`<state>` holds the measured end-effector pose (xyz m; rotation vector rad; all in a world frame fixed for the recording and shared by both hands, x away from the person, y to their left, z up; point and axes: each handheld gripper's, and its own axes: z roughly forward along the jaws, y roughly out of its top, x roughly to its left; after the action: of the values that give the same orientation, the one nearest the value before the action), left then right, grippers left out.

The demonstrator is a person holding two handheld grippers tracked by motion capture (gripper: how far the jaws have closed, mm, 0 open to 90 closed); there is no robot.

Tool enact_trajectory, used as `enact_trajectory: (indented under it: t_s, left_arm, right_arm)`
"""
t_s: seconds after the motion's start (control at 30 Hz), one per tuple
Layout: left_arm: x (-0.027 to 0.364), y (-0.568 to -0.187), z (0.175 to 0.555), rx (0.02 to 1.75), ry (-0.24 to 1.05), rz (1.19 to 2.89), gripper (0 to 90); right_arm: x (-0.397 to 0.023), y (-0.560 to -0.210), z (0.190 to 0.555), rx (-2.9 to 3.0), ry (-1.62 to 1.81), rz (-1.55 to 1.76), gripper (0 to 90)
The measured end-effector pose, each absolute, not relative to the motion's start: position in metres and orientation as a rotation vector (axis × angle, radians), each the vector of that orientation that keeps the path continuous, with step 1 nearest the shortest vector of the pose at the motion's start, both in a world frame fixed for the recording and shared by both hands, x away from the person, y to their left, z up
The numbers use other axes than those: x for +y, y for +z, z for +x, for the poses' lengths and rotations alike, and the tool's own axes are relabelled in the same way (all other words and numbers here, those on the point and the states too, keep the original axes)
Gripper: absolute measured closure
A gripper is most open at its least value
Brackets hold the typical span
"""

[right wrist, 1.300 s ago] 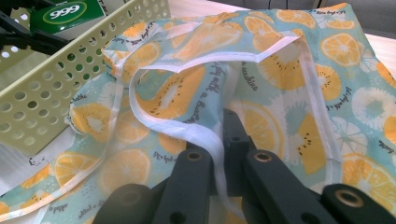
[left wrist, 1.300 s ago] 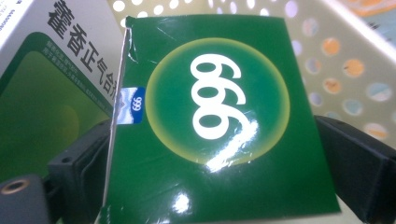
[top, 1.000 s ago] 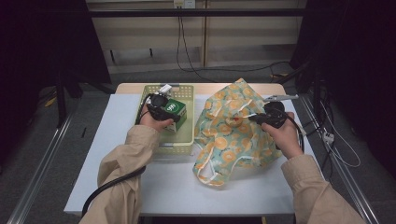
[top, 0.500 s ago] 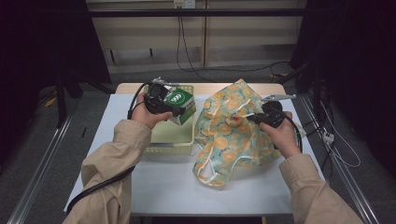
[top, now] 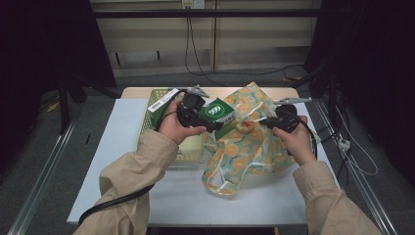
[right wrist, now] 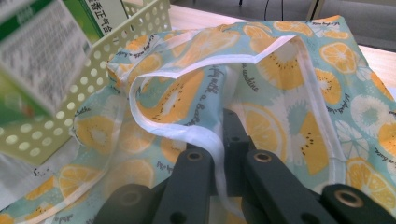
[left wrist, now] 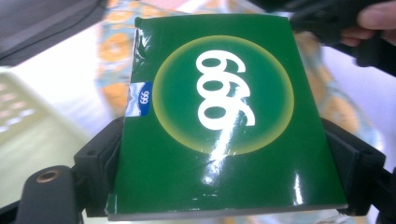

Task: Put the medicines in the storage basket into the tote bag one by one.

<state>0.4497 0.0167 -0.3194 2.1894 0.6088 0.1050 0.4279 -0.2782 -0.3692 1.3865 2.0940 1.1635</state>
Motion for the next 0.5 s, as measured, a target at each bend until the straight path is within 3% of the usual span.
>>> enact_trajectory:
  t_s: [0.5]
  left_arm:
    - [-0.042, -0.37, 0.444, 0.525, 0.025, 2.29, 16.0]
  right_arm:
    - [-0.281, -0.362, 0.426, 2.084, 1.192, 1.375, 90.0]
